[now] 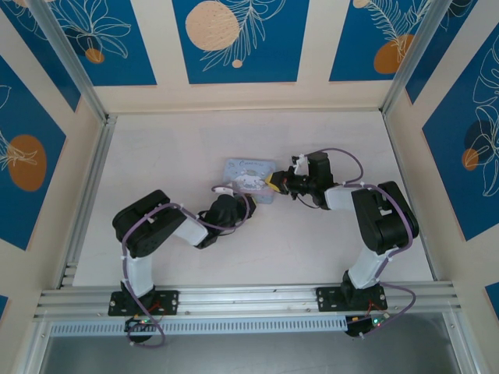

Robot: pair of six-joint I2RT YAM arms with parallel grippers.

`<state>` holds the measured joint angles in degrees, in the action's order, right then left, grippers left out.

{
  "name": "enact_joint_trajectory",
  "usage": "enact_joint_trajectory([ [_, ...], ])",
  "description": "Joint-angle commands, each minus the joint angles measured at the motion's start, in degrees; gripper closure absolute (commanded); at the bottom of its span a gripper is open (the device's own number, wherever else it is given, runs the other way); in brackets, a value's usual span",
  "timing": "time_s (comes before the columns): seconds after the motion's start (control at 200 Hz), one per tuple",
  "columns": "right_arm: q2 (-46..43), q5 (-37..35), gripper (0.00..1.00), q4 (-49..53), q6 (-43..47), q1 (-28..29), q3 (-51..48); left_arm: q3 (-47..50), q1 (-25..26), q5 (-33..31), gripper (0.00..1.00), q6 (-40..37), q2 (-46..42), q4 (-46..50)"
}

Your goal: Unlock a padlock with a key

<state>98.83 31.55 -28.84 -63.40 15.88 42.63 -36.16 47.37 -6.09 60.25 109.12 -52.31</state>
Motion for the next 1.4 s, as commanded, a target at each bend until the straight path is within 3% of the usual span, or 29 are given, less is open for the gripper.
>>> enact_joint_trajectory([
  [0.0,-3.2,1.0,1.00,3.8,1.5,-0.3,0.6,0.0,0.2,1.4,1.00,1.9,-0.3,9.6],
  [0.42,-17.0,2.5,1.00,13.4,8.6,-0.4,-5.6,-0.1,-2.0,7.6,1.00,6.4,-3.9,12.6],
  [0.72,-23.6,2.7,1.00,10.1,6.0,0.6,-15.3,0.2,-4.1,14.6,1.00,11.2,-5.8,9.7],
  [1.065,-21.2,0.6,1.00,2.0,0.0,3.3,-19.2,1.4,-5.2,15.4,1.00,17.9,-7.1,3.0],
  [1.395,-17.0,-0.8,1.00,-4.2,-3.9,4.0,-19.6,1.1,-6.5,20.2,1.00,18.1,-7.7,-0.5],
])
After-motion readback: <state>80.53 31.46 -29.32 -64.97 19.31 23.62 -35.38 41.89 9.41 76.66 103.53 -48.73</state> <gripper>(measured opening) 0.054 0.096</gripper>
